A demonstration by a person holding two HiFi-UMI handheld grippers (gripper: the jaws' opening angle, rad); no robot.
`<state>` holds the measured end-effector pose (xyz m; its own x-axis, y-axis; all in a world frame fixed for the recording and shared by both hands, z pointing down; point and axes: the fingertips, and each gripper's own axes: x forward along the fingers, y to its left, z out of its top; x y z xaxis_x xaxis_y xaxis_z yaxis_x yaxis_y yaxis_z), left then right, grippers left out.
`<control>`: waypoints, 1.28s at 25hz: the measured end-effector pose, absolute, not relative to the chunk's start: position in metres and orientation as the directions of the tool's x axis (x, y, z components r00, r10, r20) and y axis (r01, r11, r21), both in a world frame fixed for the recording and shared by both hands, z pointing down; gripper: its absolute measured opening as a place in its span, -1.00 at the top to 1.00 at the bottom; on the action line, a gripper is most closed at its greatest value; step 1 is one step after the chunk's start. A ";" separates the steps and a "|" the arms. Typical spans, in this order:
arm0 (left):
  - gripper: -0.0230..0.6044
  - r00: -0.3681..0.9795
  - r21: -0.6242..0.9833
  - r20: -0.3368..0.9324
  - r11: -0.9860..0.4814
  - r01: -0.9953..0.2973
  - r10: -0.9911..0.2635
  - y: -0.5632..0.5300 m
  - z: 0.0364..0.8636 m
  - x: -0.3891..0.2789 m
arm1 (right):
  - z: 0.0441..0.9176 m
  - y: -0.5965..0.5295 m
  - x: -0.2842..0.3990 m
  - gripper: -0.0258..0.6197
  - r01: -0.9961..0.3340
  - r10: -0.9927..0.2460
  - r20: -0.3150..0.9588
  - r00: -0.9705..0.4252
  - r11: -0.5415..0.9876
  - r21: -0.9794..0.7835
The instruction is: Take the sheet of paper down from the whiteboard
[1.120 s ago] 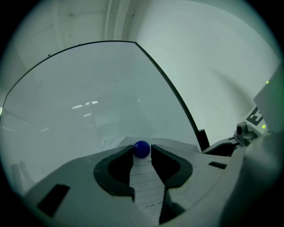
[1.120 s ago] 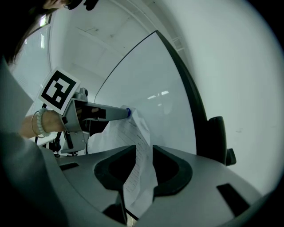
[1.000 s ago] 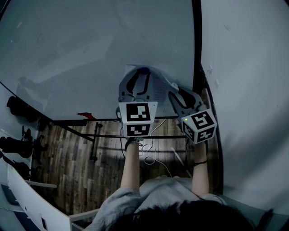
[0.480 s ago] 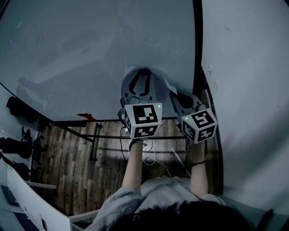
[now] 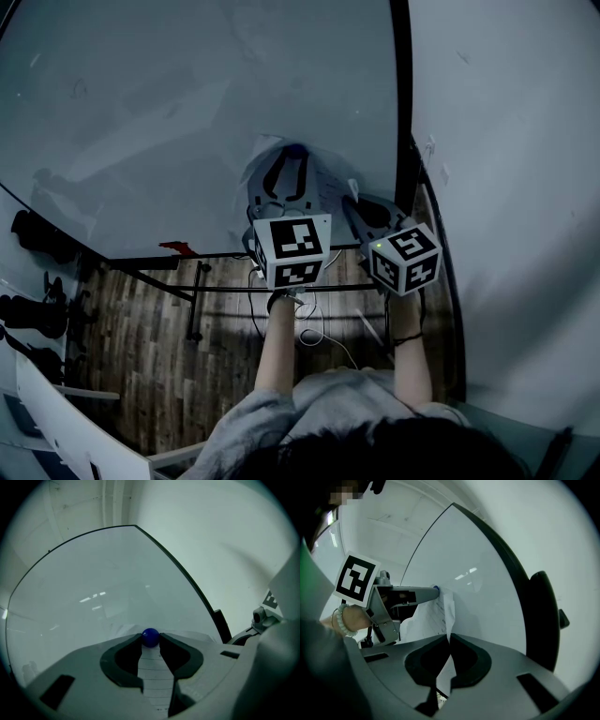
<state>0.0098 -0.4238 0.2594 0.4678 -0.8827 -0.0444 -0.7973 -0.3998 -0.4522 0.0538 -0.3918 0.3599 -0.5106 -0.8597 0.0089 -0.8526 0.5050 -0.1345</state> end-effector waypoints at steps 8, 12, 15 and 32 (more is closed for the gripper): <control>0.59 0.478 -0.443 -0.038 -0.414 -0.795 -0.878 -0.423 0.262 0.011 | 0.377 -0.391 0.050 0.92 -0.845 -0.852 0.051 -0.520 0.505 -0.176; 0.59 0.476 -0.441 -0.033 -0.415 -0.796 -0.879 -0.423 0.261 0.009 | 0.384 -0.390 0.050 0.92 -0.842 -0.851 0.063 -0.522 0.502 -0.199; 0.59 0.472 -0.436 -0.027 -0.415 -0.799 -0.881 -0.422 0.261 0.008 | 0.389 -0.390 0.051 0.92 -0.843 -0.851 0.077 -0.520 0.496 -0.209; 0.59 0.479 -0.426 -0.023 -0.424 -0.799 -0.878 -0.421 0.262 0.008 | 0.403 -0.386 0.061 0.92 -0.841 -0.861 0.087 -0.500 0.459 -0.287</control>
<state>0.0084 -0.4214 0.2621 0.4786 -0.8777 -0.0231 -0.7990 -0.4245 -0.4260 0.0608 -0.3855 0.4034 -0.5005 -0.8614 0.0870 -0.8405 0.4593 -0.2873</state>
